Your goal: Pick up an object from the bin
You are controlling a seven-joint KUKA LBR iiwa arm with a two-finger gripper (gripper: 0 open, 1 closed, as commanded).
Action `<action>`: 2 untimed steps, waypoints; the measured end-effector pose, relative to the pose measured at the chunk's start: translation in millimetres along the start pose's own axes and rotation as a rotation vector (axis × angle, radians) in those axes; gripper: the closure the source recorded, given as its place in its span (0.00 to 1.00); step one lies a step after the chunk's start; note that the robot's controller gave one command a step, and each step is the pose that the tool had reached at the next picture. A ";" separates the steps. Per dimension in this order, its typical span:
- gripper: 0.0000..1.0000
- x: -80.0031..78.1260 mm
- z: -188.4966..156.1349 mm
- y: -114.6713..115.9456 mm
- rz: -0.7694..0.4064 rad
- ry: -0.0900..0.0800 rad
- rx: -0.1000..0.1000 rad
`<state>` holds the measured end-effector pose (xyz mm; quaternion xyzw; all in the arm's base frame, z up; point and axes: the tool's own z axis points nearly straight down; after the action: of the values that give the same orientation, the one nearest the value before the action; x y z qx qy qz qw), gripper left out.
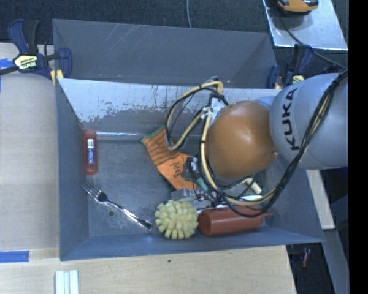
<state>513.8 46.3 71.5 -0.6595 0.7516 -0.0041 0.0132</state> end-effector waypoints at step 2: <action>1.00 1.9 -1.5 4.1 0.036 -0.005 0.013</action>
Offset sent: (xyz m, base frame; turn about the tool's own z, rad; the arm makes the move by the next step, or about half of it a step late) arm -0.0091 -0.0014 -0.0015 0.0369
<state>509.5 45.0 72.8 -0.6456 0.7634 -0.0071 0.0193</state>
